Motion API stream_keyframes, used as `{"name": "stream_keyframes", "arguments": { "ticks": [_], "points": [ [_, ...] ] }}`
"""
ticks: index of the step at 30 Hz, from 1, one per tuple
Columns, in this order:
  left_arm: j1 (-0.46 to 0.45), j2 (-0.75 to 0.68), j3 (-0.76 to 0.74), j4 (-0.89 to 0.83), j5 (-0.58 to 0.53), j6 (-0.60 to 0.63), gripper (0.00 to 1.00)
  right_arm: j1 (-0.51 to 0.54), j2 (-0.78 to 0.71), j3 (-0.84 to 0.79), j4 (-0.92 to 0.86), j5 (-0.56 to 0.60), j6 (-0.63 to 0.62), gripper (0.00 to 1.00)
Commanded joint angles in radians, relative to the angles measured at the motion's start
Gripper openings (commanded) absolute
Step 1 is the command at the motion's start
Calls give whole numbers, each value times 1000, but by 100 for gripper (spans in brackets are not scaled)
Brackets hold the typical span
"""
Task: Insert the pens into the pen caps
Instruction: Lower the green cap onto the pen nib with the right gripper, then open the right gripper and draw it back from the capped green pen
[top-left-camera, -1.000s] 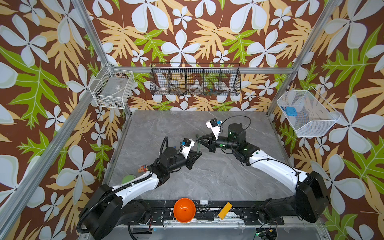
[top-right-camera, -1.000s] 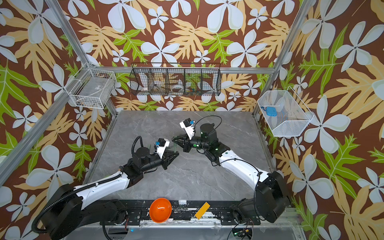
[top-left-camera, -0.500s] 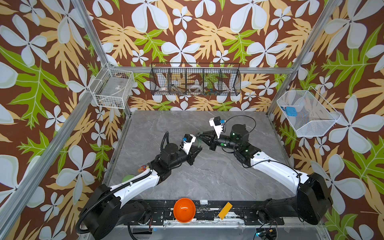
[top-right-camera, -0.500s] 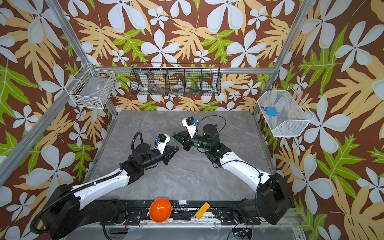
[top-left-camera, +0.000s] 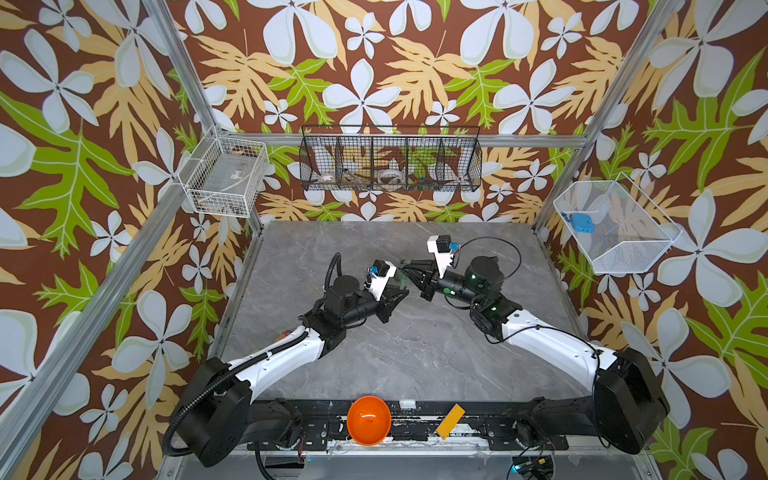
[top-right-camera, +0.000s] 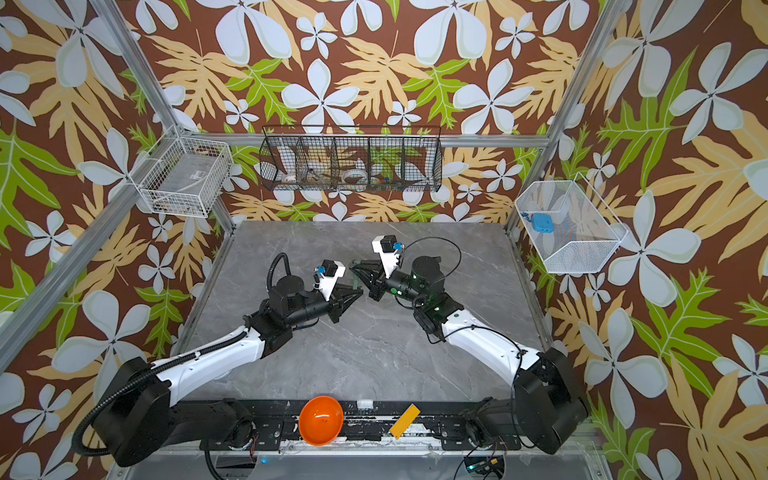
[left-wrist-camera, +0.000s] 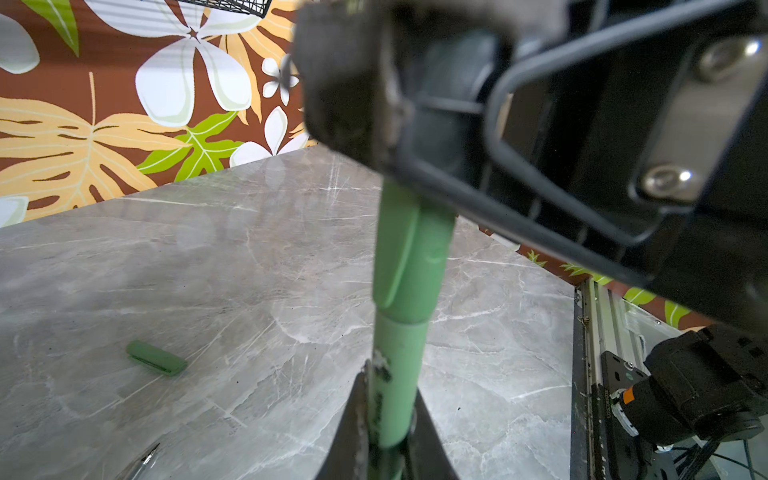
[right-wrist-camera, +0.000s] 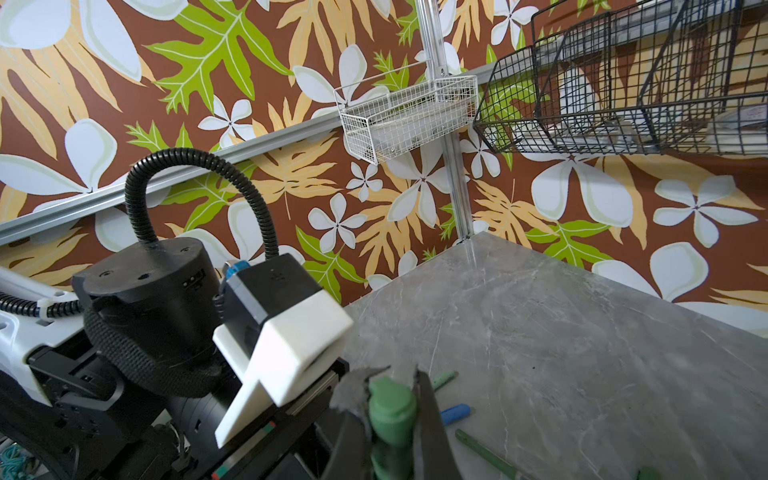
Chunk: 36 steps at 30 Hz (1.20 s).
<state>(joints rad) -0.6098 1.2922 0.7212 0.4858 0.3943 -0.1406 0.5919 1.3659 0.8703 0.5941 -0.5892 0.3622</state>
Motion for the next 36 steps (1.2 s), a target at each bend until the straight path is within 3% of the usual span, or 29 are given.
{"name": "stream_keyframes", "arguments": {
  "ticks": [1, 10, 18, 25, 32, 36],
  "points": [
    [28, -7, 40, 585, -163, -102, 0, 19, 1, -31, -252, -190, 33, 0],
    [38, -10, 41, 579, -135, -112, 0, 16, -9, -41, -256, -167, 32, 0],
    [38, -16, 17, 357, -115, -80, 0, -6, -120, 26, -403, -26, -52, 0],
    [37, -45, -70, 239, -150, -131, 0, -53, -169, 65, -457, 32, -66, 39],
    [38, -121, -93, -31, -344, -157, 0, -57, -140, 111, -552, 85, -103, 54],
    [38, -119, -114, -177, -467, -206, 0, -57, -28, 187, -674, 153, -134, 56]
  ]
}}
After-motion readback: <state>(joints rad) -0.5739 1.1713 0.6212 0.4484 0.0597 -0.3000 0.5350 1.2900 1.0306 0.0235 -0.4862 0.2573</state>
